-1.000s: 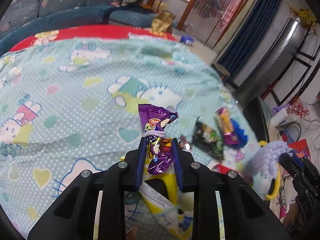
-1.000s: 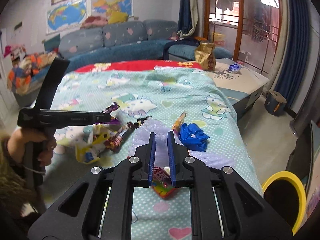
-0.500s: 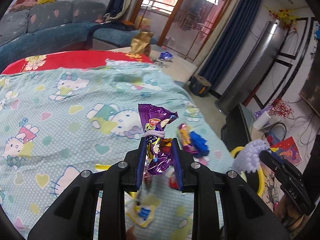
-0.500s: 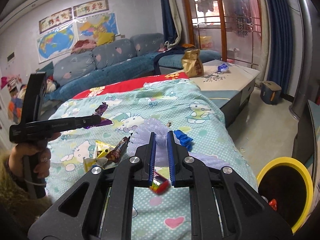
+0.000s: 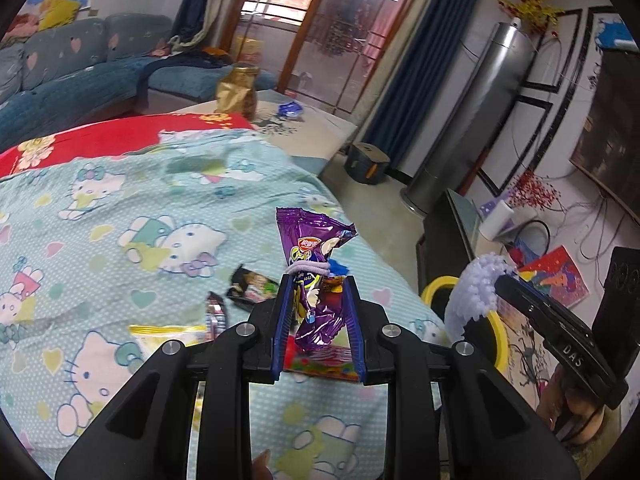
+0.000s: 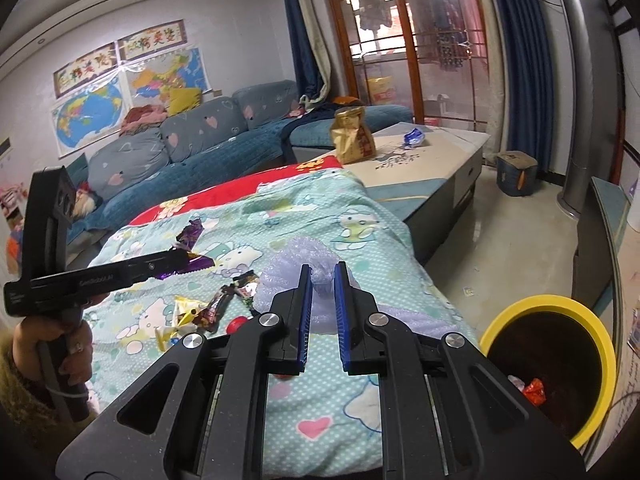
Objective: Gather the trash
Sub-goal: 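Carry the purple wrapper and lavender foam net over the yellow bin with both tools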
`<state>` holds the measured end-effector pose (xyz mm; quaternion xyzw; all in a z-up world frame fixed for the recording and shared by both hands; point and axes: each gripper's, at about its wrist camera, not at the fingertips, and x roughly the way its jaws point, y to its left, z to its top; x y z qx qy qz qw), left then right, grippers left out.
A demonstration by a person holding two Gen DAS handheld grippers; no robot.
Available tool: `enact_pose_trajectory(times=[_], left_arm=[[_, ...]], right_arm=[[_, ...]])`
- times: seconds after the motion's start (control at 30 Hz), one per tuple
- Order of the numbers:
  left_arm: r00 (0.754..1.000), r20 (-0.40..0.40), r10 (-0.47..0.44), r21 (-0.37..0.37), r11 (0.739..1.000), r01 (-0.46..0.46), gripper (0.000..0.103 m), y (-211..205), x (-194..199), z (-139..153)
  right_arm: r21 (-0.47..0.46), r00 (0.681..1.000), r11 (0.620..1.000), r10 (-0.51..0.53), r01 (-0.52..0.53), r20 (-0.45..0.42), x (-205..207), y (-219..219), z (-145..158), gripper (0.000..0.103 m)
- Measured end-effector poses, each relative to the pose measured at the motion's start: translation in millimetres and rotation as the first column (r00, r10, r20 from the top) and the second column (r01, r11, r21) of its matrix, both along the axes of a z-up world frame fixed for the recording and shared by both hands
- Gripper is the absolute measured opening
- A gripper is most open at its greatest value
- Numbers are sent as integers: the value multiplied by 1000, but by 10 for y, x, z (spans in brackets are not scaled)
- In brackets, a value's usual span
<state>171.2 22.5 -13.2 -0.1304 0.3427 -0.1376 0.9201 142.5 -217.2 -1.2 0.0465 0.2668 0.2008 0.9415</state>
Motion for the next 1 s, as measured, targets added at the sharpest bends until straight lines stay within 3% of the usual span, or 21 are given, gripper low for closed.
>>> enact_pose_trajectory(times=[0.5,1.0], left_arm=[[988,10,-154,35,988,153,24,-777,66,26],[951,-4,-309,90,947,308,24,-1628,63,-52]], right_arm=[[29,991,990,-136,136,0,-60,-528,-50,7],[63,956,954,-291,293,-43,-46,-1205,-234,7]])
